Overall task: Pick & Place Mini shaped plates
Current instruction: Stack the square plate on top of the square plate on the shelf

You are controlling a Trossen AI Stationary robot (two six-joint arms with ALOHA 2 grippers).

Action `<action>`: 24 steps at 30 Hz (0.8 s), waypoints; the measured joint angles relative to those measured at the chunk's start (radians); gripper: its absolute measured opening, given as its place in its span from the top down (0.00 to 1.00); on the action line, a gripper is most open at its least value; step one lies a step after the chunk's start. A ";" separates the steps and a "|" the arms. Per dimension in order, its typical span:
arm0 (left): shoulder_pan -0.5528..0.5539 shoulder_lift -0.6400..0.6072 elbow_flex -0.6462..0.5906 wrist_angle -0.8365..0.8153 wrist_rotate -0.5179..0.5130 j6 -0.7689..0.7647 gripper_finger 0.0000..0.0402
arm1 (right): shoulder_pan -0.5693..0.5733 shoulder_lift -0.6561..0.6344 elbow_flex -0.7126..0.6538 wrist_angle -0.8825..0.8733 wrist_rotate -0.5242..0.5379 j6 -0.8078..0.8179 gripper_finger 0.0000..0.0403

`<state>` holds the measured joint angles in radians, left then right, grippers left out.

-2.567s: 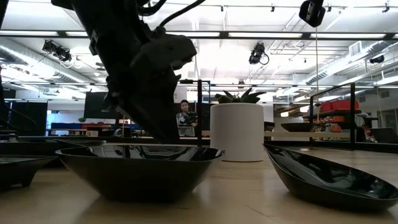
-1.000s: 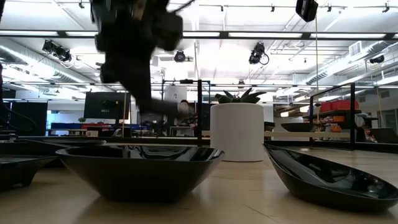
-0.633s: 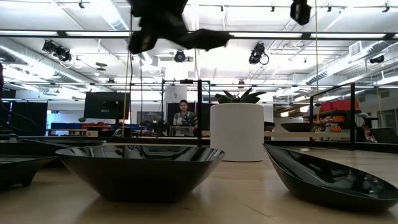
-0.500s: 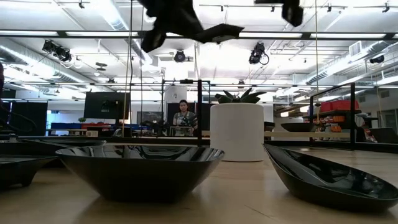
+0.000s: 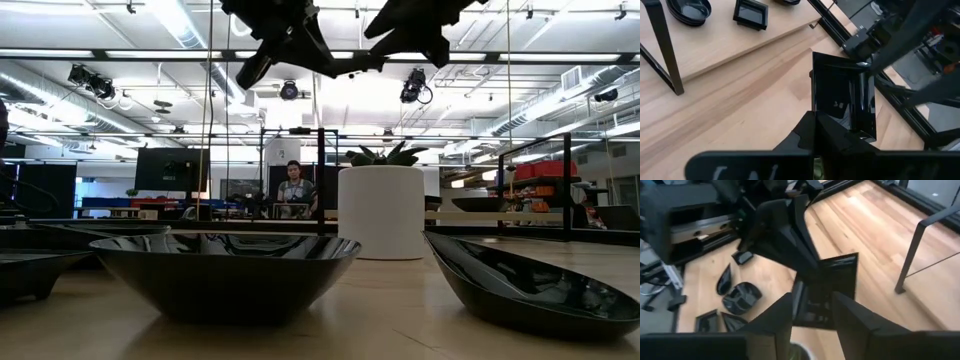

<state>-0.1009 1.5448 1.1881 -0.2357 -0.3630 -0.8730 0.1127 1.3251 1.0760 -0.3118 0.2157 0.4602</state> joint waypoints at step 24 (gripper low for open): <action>-0.003 0.001 0.001 -0.008 -0.002 0.078 0.96 | 0.000 0.025 0.000 0.002 0.091 -0.152 0.60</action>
<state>-0.1040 1.5459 1.1889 -0.2440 -0.3649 -0.7947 0.1123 1.3499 1.0756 -0.3094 0.3065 0.3081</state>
